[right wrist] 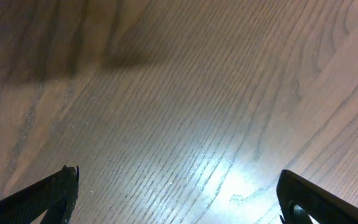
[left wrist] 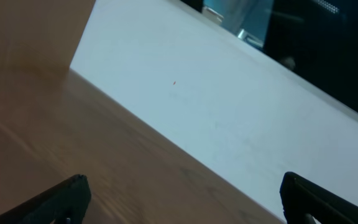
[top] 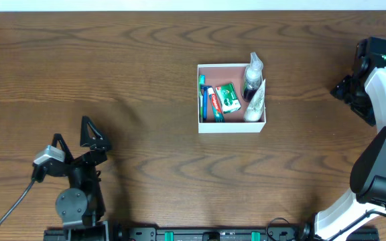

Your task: Pack container

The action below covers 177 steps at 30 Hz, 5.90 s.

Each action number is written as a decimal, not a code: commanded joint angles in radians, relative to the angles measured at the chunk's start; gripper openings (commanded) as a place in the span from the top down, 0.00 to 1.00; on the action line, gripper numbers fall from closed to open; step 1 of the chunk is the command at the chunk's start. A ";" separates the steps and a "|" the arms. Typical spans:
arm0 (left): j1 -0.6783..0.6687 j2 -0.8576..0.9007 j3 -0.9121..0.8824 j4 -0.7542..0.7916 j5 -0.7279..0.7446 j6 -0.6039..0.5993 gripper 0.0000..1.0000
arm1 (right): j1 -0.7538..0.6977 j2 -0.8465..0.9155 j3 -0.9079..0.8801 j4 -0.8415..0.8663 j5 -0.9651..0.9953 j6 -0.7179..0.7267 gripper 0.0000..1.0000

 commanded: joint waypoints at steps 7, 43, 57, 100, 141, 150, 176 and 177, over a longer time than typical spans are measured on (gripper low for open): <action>-0.029 -0.097 -0.071 0.018 -0.094 -0.115 0.02 | -0.004 0.007 -0.003 -0.001 0.010 0.013 0.01; -0.030 -0.177 -0.139 -0.187 0.242 0.496 0.02 | -0.004 0.007 -0.003 -0.001 0.010 0.013 0.01; -0.030 -0.177 -0.139 -0.256 0.238 0.514 0.02 | -0.004 0.007 -0.003 -0.001 0.010 0.013 0.01; -0.030 -0.174 -0.139 -0.256 0.238 0.514 0.02 | -0.004 0.007 -0.003 -0.001 0.010 0.013 0.01; -0.030 -0.174 -0.139 -0.256 0.238 0.515 0.02 | 0.042 -0.141 -0.003 -0.011 0.011 0.013 0.01; -0.030 -0.174 -0.139 -0.256 0.238 0.514 0.02 | 0.068 -0.495 -0.003 -0.012 0.011 0.013 0.01; -0.030 -0.174 -0.139 -0.256 0.238 0.515 0.02 | 0.166 -1.591 -0.973 0.775 -0.004 -0.365 0.01; -0.030 -0.174 -0.139 -0.256 0.238 0.514 0.02 | 0.166 -1.625 -1.005 0.792 -0.004 -0.365 0.01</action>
